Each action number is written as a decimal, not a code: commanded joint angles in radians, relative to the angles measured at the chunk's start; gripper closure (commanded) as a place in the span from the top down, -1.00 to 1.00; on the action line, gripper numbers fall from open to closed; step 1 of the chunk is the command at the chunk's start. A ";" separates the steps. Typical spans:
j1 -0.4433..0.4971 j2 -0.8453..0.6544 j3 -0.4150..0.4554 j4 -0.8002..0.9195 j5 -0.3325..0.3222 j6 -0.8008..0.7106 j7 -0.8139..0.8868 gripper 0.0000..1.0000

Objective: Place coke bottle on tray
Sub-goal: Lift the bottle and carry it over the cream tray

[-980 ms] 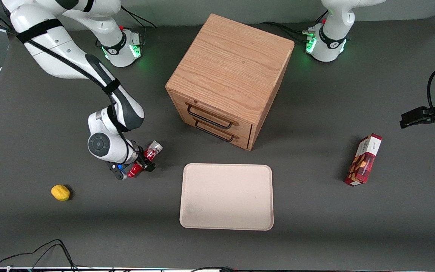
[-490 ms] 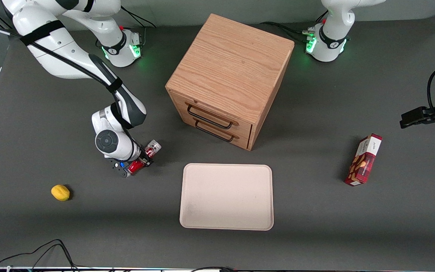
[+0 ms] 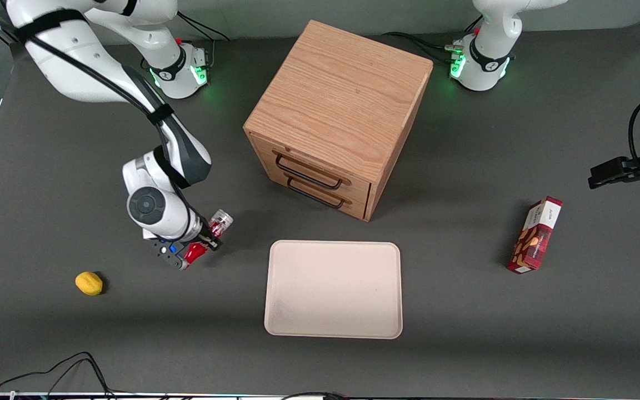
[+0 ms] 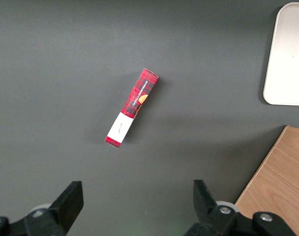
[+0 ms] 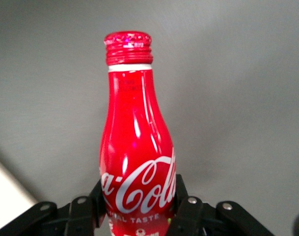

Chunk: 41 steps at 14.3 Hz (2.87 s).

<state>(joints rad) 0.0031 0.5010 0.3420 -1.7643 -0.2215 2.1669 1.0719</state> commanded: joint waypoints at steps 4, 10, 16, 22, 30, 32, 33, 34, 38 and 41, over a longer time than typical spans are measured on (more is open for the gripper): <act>0.005 0.026 0.067 0.475 0.101 -0.407 -0.364 -1.00; 0.072 0.282 0.196 0.753 0.106 -0.343 -0.471 -1.00; 0.116 0.510 0.180 0.750 0.099 -0.116 -0.458 -1.00; 0.146 0.603 0.134 0.743 0.051 -0.003 -0.440 -1.00; 0.179 0.639 0.098 0.729 0.001 0.077 -0.400 0.98; 0.178 0.639 0.098 0.724 -0.033 0.077 -0.397 1.00; 0.178 0.639 0.098 0.723 -0.033 0.077 -0.397 1.00; 0.178 0.637 0.098 0.715 -0.035 0.077 -0.397 1.00; 0.178 0.637 0.098 0.712 -0.035 0.077 -0.395 1.00; 0.173 0.616 0.107 0.714 -0.032 0.071 -0.394 1.00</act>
<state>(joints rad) 0.1687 1.1306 0.4500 -1.0648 -0.2235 2.2415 0.6470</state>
